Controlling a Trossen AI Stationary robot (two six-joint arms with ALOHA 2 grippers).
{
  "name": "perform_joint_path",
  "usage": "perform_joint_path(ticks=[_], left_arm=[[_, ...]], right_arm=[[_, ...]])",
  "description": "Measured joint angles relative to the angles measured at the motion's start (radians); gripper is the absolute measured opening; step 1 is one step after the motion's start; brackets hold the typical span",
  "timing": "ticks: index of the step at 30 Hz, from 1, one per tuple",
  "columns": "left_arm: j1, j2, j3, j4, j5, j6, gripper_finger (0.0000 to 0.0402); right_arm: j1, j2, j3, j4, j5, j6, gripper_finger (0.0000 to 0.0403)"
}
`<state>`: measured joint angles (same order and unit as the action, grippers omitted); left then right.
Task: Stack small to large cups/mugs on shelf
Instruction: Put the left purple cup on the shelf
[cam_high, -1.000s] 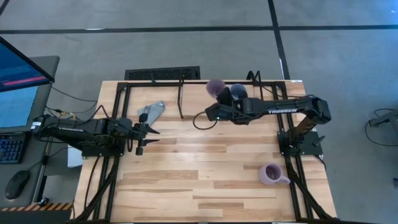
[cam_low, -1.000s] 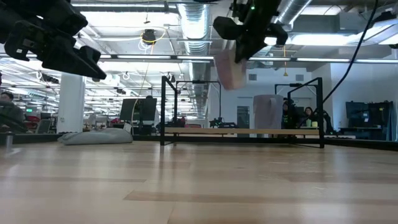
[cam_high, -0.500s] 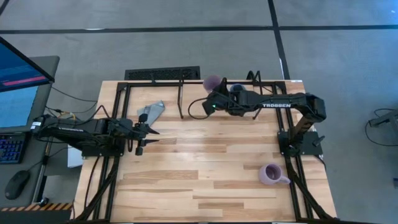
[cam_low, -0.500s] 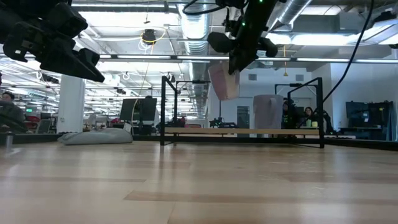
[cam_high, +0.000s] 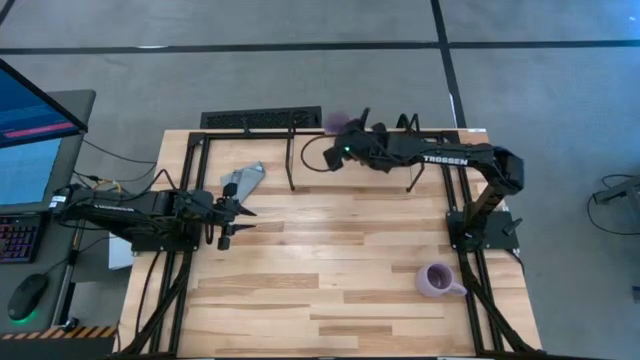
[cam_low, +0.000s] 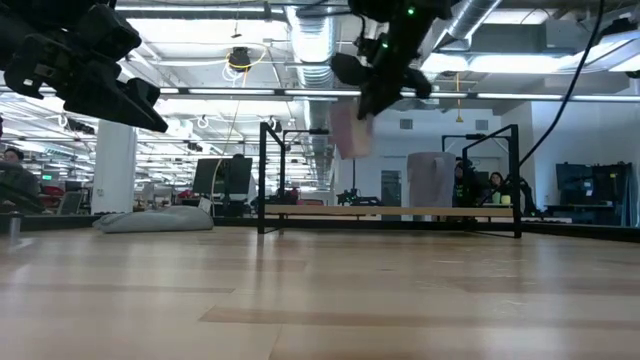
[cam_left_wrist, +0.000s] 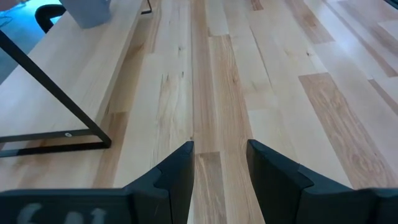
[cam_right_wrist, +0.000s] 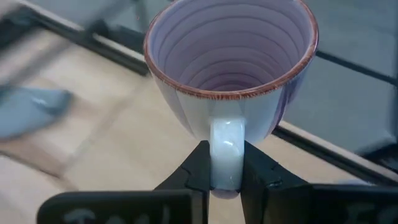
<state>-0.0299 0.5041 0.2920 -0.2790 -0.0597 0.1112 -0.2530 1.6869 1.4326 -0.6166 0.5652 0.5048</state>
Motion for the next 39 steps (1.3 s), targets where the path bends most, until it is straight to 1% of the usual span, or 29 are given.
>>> perform_joint_path(ticks=[2, 4, 6, 9, 13, 16, 21, 24, 29, 37, 39], left_arm=[[0.0, 0.0, 0.0, 0.0, 0.0, 0.0, 0.0139], [0.0, 0.0, 0.0, 0.0, 0.0, -0.002, 0.0139], [0.0, 0.0, 0.0, 0.0, 0.001, -0.002, 0.0139], [0.0, 0.0, 0.0, 0.0, 0.001, -0.003, 0.0139], [0.0, 0.0, 0.0, 0.0, 0.001, -0.003, 0.0139], [0.0, 0.0, 0.0, 0.0, 0.001, -0.004, 0.0139], [0.0, 0.0, 0.0, 0.0, 0.001, -0.004, 0.0139], [0.0, 0.0, 0.0, 0.0, 0.001, -0.004, 0.0139], [0.0, 0.0, 0.0, 0.0, 0.0, -0.008, 0.0139], [0.0, 0.0, 0.0, 0.0, 0.0, -0.002, 0.0139], [0.0, 0.0, 0.0, 0.0, 0.0, -0.002, 0.0139]], right_arm=[[0.002, 0.004, 0.0, 0.051, -0.034, -0.033, 0.0066], [0.002, 0.004, -0.003, 0.08, -0.048, -0.043, 0.0066], [-0.002, -0.001, -0.033, 0.132, -0.047, -0.051, 0.0066], [-0.016, -0.035, -0.14, 0.214, -0.075, -0.044, 0.0066], [-0.025, -0.095, -0.289, 0.356, -0.085, -0.011, 0.0066], [-0.024, -0.128, -0.371, 0.428, -0.103, 0.016, 0.0066], [-0.022, -0.176, -0.404, 0.445, -0.093, 0.043, 0.0066], [-0.013, -0.182, -0.407, 0.409, -0.076, 0.086, 0.0066], [0.022, -0.177, -0.407, 0.337, -0.001, 0.153, 0.0066], [0.076, -0.176, -0.407, 0.332, 0.076, 0.257, 0.0066], [0.085, -0.176, -0.407, 0.303, 0.115, 0.295, 0.0066]])
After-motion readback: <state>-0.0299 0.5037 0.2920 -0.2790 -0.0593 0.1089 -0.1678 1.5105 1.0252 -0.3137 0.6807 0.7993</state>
